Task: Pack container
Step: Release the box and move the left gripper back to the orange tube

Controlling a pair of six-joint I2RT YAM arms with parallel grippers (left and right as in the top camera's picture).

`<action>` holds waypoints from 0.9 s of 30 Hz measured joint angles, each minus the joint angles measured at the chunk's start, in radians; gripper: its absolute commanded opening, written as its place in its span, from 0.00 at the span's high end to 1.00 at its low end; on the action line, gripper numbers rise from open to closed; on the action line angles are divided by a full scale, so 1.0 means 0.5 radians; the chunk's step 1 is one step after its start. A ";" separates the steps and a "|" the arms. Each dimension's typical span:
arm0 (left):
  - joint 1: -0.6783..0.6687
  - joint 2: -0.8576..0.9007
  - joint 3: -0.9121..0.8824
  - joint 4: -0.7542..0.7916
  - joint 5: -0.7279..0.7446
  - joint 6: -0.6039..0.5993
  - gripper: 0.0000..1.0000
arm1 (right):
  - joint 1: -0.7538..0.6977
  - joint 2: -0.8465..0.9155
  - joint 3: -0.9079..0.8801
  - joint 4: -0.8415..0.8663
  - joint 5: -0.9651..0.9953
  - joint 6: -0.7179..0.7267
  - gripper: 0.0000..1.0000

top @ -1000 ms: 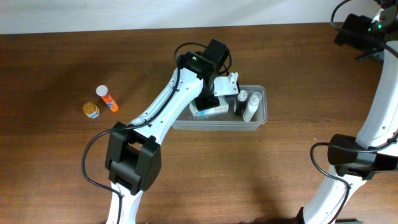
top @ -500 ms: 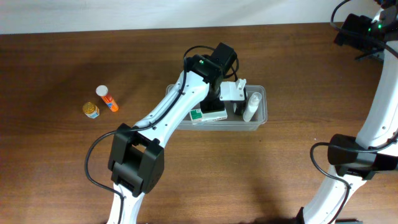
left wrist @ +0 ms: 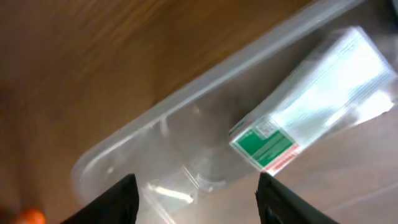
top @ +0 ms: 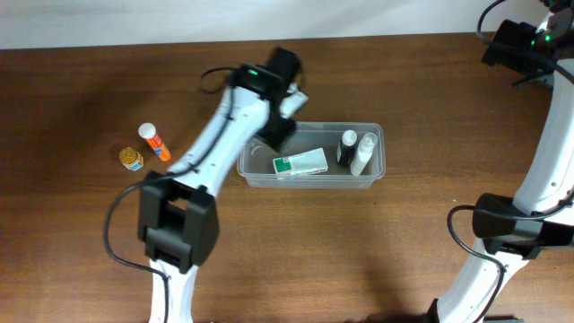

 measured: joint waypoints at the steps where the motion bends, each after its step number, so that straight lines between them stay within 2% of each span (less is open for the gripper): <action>1: 0.039 0.000 0.016 -0.037 0.028 -0.046 0.38 | 0.000 0.001 0.000 0.000 -0.001 0.001 0.02; 4: 0.131 0.000 0.101 -0.117 0.107 -0.144 0.37 | 0.000 0.000 0.000 0.000 -0.001 0.000 0.02; 11: 0.169 -0.149 0.252 -0.164 0.168 -0.311 0.21 | 0.000 0.000 0.000 0.000 -0.001 -0.001 0.02; 15: 0.243 -0.285 0.285 -0.253 0.145 -0.402 0.20 | 0.000 0.001 0.000 0.000 -0.001 0.001 0.02; 22: 0.685 -0.319 0.294 -0.389 0.110 -0.459 0.20 | 0.000 0.001 0.000 0.000 -0.001 -0.001 0.02; 27: 0.859 -0.319 0.294 -0.439 0.098 -0.461 0.16 | 0.000 0.001 0.000 0.000 -0.001 -0.002 0.02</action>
